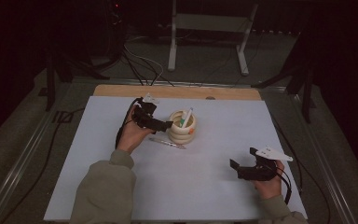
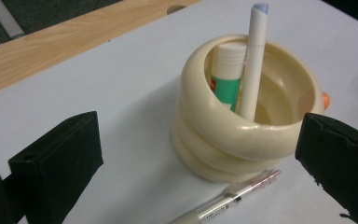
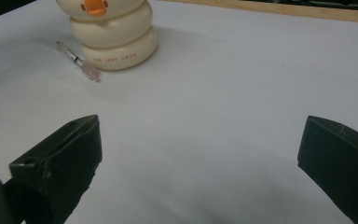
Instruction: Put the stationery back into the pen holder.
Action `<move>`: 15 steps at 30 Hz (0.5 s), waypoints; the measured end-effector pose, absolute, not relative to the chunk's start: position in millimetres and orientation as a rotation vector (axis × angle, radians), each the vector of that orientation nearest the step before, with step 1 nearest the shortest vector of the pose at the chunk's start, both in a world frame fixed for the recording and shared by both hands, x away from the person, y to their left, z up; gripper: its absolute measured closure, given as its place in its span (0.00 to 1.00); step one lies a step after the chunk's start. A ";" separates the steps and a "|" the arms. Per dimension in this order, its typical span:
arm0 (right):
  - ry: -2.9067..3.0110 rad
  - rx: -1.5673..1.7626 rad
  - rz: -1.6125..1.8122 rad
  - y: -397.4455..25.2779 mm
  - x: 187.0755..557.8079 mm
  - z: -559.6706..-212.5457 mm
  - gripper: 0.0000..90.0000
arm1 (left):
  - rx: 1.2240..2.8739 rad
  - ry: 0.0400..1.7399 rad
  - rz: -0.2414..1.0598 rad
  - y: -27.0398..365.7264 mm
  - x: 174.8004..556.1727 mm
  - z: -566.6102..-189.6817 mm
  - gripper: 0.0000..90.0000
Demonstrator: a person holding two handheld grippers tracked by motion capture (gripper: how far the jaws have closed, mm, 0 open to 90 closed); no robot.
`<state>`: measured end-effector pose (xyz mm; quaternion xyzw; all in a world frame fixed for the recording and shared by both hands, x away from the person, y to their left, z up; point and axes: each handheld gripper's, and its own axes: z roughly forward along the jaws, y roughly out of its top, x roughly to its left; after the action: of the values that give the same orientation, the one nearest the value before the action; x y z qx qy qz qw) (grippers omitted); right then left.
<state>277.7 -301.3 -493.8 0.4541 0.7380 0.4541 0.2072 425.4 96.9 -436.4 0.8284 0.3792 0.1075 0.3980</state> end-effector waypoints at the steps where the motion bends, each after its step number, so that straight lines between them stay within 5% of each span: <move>1: 2.055 1.265 1.265 -301.3 277.6 -493.7 0.00 | 2.101 0.958 0.274 97.0 425.3 -437.2 0.01; 15: 2.054 1.264 1.266 -301.3 277.4 -493.6 0.00 | 2.156 0.957 0.253 96.1 422.4 -451.4 0.01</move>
<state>277.4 -301.3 -493.6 0.4540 0.7377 0.4547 0.2073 422.4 96.1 -451.4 0.8423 0.3740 0.0987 0.3753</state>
